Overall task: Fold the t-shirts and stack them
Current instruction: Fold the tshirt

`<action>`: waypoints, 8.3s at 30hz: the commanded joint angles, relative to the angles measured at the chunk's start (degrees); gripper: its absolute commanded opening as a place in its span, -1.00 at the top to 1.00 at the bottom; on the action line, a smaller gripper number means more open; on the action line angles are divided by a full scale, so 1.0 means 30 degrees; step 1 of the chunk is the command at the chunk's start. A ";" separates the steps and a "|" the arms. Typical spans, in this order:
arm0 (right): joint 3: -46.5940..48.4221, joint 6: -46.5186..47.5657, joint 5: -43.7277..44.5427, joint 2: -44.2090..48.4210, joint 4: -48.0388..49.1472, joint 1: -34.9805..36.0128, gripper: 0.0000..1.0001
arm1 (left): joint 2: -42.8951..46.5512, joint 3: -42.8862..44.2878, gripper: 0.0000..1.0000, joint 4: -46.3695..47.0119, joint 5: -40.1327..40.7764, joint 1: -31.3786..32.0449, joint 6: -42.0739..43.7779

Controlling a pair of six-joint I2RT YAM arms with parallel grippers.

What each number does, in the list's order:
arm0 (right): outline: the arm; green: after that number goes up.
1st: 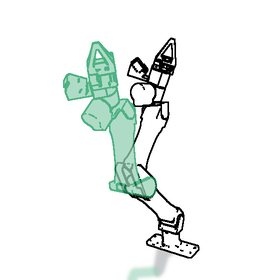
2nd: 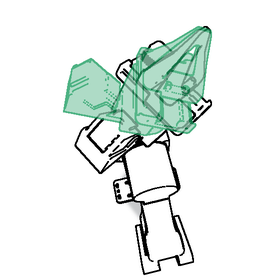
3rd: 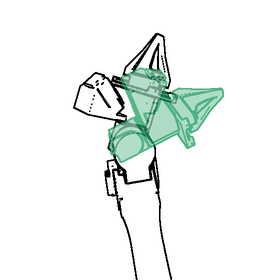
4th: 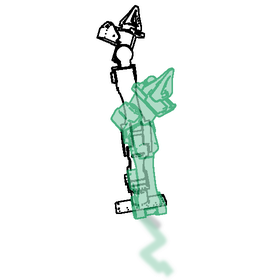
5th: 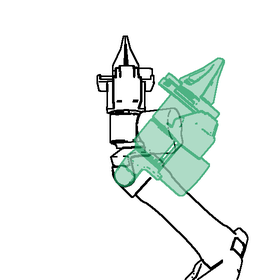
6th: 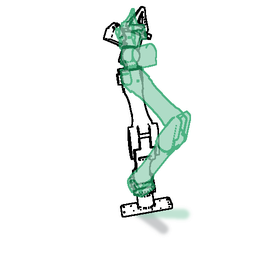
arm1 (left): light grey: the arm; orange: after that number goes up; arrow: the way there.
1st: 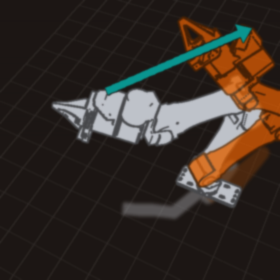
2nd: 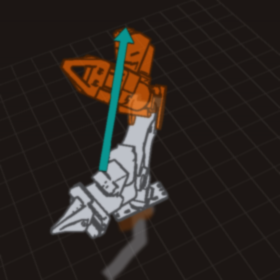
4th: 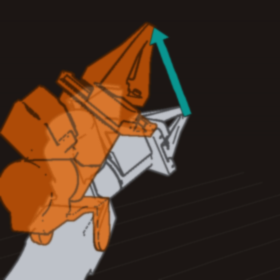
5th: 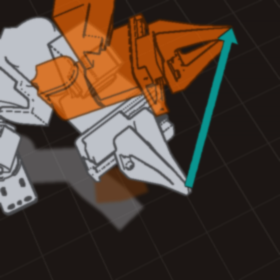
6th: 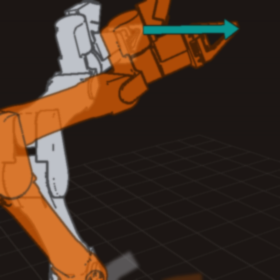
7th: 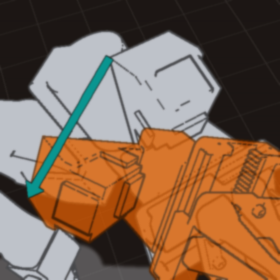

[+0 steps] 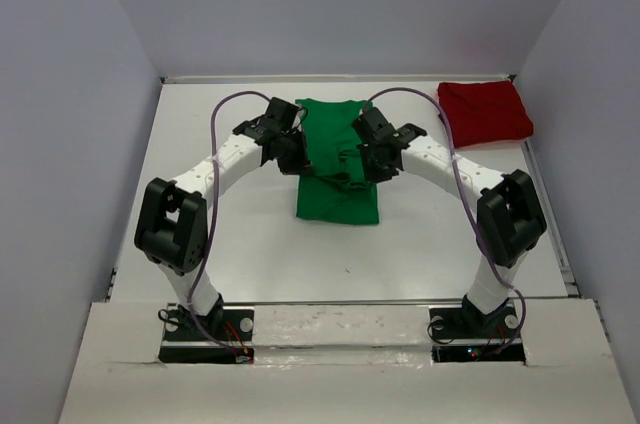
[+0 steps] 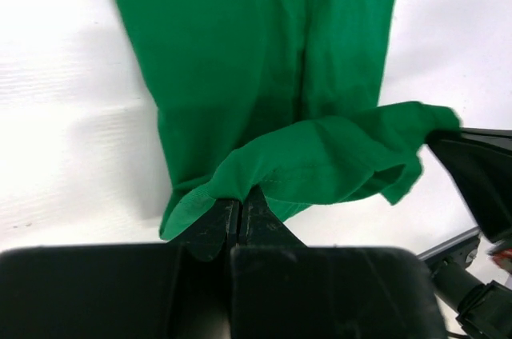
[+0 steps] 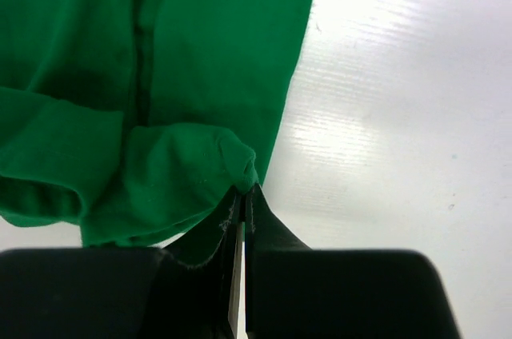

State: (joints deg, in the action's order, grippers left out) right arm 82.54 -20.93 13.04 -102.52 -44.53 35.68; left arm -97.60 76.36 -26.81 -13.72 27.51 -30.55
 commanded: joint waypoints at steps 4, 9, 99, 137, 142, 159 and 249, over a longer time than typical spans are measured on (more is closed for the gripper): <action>0.1605 0.0823 -0.0216 -0.0747 0.0313 -0.0732 1.00 | -0.0629 0.0768 1.00 -0.0117 -0.0877 -0.0848 0.1187; 0.2250 0.1292 -0.0449 -0.1509 0.0167 -0.1550 1.00 | -0.1420 0.1207 1.00 -0.0029 -0.1112 -0.1024 0.1304; 0.5206 0.3812 -0.6396 -0.4642 0.2746 -0.3017 1.00 | -0.4261 0.2261 1.00 0.1173 -0.0439 0.1437 0.2476; 1.3207 0.5130 -0.3030 -0.8663 -0.0153 -0.3194 1.00 | -0.0456 -0.0226 0.49 0.0791 0.3222 0.0558 0.2887; 1.1106 0.4428 -0.2149 -0.5091 -0.1093 -0.3193 0.54 | 0.0718 -0.1224 0.25 0.0645 0.3576 0.0616 0.2682; -0.6300 0.1791 -0.9909 0.2475 0.6314 -0.4391 -0.20 | 0.2652 -0.7991 -0.55 0.6356 -0.5328 0.0089 0.1335; -0.9905 -0.0435 -0.9682 0.2764 0.7990 -0.3930 1.00 | 0.2441 -0.9217 1.00 0.6857 -0.6271 -0.1493 0.0720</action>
State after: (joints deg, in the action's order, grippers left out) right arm 54.65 -20.93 -20.34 -98.65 -18.63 21.54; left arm -98.83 51.59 -5.43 -33.93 23.05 -26.74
